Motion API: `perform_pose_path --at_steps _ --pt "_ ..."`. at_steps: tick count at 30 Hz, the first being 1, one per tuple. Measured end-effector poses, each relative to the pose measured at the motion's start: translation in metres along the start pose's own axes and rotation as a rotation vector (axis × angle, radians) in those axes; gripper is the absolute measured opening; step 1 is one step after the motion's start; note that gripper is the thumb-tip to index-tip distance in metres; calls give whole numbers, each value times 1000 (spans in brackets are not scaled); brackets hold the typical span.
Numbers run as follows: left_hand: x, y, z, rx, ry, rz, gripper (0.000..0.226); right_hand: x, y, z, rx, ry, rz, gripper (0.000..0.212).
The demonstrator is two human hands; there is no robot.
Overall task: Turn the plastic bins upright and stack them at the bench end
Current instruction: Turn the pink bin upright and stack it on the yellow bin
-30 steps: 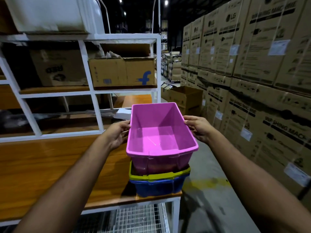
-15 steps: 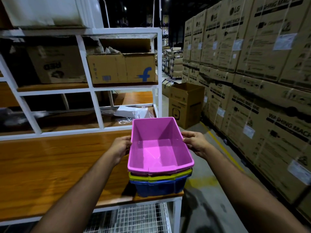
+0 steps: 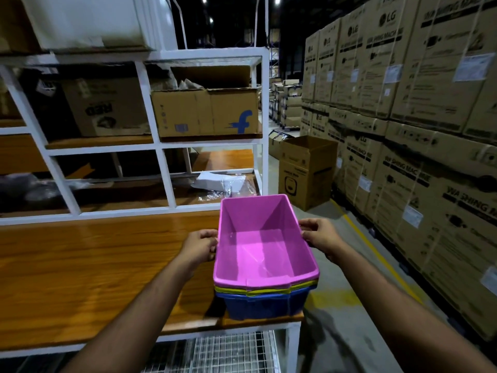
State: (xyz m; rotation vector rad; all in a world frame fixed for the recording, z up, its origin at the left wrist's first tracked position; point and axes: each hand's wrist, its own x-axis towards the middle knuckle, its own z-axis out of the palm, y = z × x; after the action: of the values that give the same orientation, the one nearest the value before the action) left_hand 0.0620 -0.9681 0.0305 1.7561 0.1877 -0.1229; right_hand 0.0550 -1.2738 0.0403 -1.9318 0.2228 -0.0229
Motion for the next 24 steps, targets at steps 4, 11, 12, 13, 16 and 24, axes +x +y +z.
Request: perform_pose_path --at_steps 4,11,12,13,16,24 --pt "-18 7 -14 7 -9 59 29 -14 -24 13 -424 103 -236 43" --pt "-56 -17 -84 603 239 397 43 -24 -57 103 -795 -92 -632 55" --pt "-64 -22 -99 693 262 407 44 -30 -63 122 -828 -118 -690 56" --pt "-71 -29 -116 774 295 409 46 -38 -70 141 -858 -136 -739 59" --pt "-90 -55 -167 1062 414 355 55 -61 -85 204 -919 -161 -823 67" --pt "-136 -121 -336 1282 449 196 65 -119 -111 401 -1059 -287 -944 77"
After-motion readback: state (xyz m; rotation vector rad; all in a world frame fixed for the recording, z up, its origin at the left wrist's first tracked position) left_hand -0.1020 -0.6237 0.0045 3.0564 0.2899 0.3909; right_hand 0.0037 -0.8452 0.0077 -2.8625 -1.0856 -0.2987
